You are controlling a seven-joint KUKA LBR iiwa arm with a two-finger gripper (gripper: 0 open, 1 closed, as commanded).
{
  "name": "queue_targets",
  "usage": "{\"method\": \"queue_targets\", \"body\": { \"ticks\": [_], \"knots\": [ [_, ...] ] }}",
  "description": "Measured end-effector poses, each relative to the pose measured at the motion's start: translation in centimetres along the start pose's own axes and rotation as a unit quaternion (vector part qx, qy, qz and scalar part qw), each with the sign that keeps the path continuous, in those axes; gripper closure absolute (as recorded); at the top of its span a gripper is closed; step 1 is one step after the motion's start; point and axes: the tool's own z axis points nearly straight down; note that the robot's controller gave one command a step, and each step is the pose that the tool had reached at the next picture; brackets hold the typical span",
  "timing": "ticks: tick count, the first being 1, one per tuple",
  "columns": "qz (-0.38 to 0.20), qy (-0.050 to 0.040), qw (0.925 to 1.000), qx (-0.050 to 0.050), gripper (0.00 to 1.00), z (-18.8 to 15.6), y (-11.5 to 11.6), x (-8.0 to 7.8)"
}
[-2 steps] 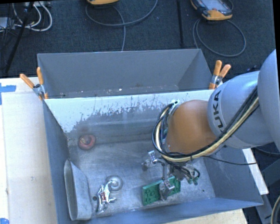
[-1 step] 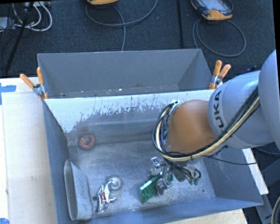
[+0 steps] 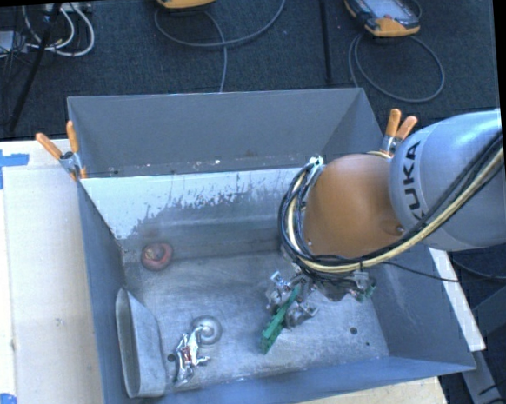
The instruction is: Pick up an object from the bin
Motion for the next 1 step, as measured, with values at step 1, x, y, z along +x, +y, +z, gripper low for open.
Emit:
{"method": "queue_targets", "body": {
  "ticks": [1],
  "knots": [
    [-0.011, -0.0027, 0.9999, 0.001, 1.0, -11.37, 2.08, -1.11]
  ]
}}
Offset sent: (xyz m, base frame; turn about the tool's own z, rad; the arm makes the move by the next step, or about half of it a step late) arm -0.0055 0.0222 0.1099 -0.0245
